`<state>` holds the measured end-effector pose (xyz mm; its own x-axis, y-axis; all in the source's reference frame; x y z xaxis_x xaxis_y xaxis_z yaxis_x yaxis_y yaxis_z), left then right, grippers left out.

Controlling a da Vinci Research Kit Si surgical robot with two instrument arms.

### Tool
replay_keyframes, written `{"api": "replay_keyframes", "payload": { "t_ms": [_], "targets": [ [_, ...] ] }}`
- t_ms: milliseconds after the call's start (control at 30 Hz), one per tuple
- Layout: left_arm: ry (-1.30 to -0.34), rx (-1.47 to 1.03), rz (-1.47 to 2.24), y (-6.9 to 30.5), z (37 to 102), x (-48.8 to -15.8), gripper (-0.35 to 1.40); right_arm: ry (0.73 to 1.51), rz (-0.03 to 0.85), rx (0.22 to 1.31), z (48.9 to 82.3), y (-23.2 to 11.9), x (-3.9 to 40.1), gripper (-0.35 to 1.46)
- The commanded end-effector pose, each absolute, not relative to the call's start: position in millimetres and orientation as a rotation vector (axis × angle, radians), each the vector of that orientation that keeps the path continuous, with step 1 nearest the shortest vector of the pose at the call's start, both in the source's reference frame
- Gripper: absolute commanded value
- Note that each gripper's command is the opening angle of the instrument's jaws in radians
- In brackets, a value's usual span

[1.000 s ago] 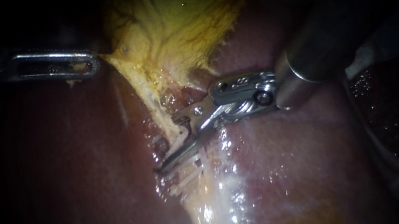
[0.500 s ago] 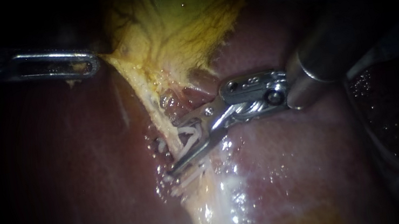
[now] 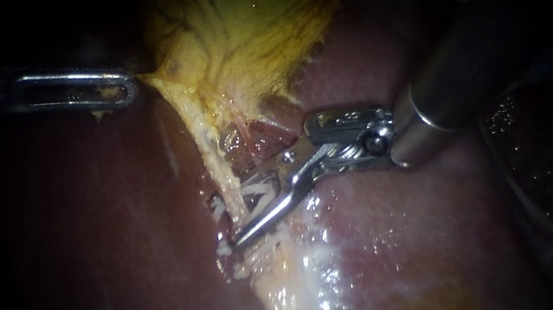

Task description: Clipping third clip left tube

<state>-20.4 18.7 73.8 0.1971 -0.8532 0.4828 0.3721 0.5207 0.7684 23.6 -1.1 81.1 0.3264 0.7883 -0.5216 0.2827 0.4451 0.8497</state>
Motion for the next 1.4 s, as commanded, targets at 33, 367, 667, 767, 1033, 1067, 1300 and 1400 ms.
{"api": "replay_keyframes", "payload": {
  "t_ms": [33, 367, 667, 767, 1033, 1067, 1300, 1400],
  "targets": [
    [-1.046, 0.557, -0.922, 18.7, 73.8, -20.4, -0.35, 1.267, 0.447, 1.138, 81.2, -1.2, 23.8, 0.55],
    [-1.046, 0.557, -0.922, 18.7, 73.8, -20.4, -0.35, 1.386, 0.634, 1.168, 80.8, -1.7, 24.3, 0.55],
    [-1.046, 0.557, -0.922, 18.7, 73.8, -20.4, -0.35, 1.395, 0.731, 1.136, 80.6, -1.8, 25.2, 0.58],
    [-1.046, 0.557, -0.922, 18.7, 73.8, -20.4, -0.35, 1.396, 0.741, 1.133, 80.2, -1.7, 25.3, 0.58],
    [-1.046, 0.557, -0.922, 18.7, 73.9, -20.4, -0.35, 1.382, 0.727, 1.163, 77.8, -0.3, 25.3, 0.53],
    [-1.046, 0.557, -0.922, 18.7, 73.9, -20.4, -0.35, 1.379, 0.726, 1.167, 77.4, -0.1, 25.3, 0.52],
    [-1.046, 0.557, -0.922, 18.7, 73.9, -20.4, -0.35, 1.371, 0.724, 1.183, 76.0, 0.9, 25.6, 0.4],
    [-1.046, 0.557, -0.922, 18.7, 73.9, -20.4, -0.35, 1.374, 0.733, 1.178, 76.3, 1.2, 26.0, 0.24]
  ]
}}
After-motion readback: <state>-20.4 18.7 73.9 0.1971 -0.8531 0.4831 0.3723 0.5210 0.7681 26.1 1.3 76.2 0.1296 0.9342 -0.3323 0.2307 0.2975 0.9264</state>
